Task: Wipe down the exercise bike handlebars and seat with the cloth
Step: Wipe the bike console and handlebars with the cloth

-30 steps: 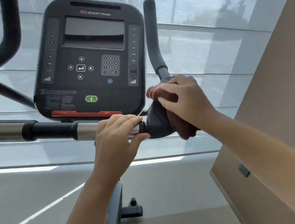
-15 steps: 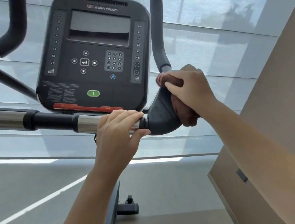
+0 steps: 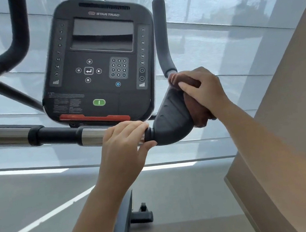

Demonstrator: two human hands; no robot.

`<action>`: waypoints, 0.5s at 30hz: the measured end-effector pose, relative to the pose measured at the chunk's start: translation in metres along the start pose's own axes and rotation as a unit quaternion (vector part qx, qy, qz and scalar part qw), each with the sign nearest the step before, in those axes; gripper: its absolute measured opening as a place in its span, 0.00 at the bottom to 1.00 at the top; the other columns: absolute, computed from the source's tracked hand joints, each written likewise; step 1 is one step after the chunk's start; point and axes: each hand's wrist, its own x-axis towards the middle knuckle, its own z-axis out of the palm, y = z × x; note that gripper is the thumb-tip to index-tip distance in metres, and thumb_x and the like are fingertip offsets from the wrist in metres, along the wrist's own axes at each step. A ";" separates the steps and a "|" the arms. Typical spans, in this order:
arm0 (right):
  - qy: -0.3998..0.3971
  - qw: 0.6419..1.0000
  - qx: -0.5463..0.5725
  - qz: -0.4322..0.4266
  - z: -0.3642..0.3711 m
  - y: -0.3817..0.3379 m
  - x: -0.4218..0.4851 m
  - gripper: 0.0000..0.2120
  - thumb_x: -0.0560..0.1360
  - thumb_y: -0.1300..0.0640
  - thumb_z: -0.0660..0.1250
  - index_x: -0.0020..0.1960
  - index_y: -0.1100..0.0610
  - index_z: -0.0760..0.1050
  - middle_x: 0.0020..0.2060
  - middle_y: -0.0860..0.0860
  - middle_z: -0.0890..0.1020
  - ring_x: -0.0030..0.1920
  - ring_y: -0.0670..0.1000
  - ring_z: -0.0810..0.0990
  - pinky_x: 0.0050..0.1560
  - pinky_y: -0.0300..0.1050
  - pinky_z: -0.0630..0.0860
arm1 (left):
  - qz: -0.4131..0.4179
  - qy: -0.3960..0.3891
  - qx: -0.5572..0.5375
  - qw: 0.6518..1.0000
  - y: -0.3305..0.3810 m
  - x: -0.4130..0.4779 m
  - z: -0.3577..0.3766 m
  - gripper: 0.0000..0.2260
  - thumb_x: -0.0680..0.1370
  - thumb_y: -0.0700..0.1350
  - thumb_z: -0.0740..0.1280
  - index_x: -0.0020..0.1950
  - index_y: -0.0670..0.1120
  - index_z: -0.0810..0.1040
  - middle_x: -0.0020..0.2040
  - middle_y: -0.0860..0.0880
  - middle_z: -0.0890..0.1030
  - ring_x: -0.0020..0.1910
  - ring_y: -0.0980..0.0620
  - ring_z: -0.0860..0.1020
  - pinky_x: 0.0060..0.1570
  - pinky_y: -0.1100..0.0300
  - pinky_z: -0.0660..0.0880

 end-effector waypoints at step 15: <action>-0.030 0.993 0.096 -0.064 -0.007 0.022 0.001 0.13 0.72 0.62 0.69 0.56 0.52 0.79 0.49 0.46 0.75 0.52 0.41 0.73 0.57 0.25 0.63 | -0.019 0.028 -0.010 0.999 0.002 0.002 0.003 0.19 0.69 0.54 0.63 0.49 0.42 0.82 0.47 0.49 0.83 0.51 0.53 0.75 0.52 0.56 0.67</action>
